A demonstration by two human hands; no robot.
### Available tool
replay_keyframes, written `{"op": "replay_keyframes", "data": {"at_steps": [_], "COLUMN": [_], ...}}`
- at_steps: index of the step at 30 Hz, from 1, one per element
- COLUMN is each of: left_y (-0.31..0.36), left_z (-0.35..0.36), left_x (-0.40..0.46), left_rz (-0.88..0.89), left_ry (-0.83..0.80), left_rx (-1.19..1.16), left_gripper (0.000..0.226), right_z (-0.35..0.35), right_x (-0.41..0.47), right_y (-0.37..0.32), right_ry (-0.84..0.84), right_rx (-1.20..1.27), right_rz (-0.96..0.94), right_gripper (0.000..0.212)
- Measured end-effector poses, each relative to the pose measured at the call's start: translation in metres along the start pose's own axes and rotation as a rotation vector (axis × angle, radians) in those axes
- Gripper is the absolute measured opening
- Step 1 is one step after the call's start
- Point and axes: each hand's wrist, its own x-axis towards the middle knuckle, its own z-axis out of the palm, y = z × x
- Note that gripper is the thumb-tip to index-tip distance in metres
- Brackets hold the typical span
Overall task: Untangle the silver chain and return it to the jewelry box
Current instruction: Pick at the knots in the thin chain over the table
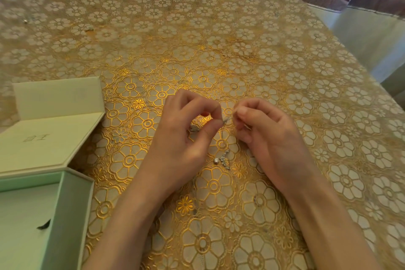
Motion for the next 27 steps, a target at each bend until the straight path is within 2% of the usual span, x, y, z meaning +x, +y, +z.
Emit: {"op": "replay_keyframes", "data": {"at_steps": [6, 10, 14, 17, 22, 27], "left_y": [0.0040, 0.0047, 0.0037, 0.0037, 0.0034, 0.0044], "left_z": [0.0021, 0.0000, 0.0017, 0.0009, 0.0012, -0.0008], "left_x": [-0.0003, -0.0002, -0.0010, 0.0000, 0.0011, 0.0002], "left_rz": [-0.006, -0.034, -0.050, -0.085, -0.085, -0.117], "left_ry": [0.010, 0.022, -0.012, 0.039, 0.015, 0.032], "left_rx": [-0.048, -0.077, -0.065, -0.083, -0.052, -0.126], "left_gripper": [0.002, 0.003, 0.011, 0.012, 0.006, 0.007], "right_z": [-0.0016, -0.0024, -0.0040, -0.0060, -0.0057, -0.0052], "right_x": [0.0009, 0.0028, 0.0029, 0.0013, -0.0003, -0.0018], "right_y": [-0.0003, 0.0023, 0.0036, 0.0053, 0.0045, 0.0022], "right_ry": [-0.044, -0.027, -0.056, -0.090, -0.100, -0.107], "right_rx": [0.066, 0.000, -0.033, -0.084, -0.097, -0.128], "right_rz": [0.017, 0.017, -0.006, -0.028, -0.027, -0.029], "right_gripper": [0.015, 0.016, 0.008, 0.032, 0.015, 0.017]}}
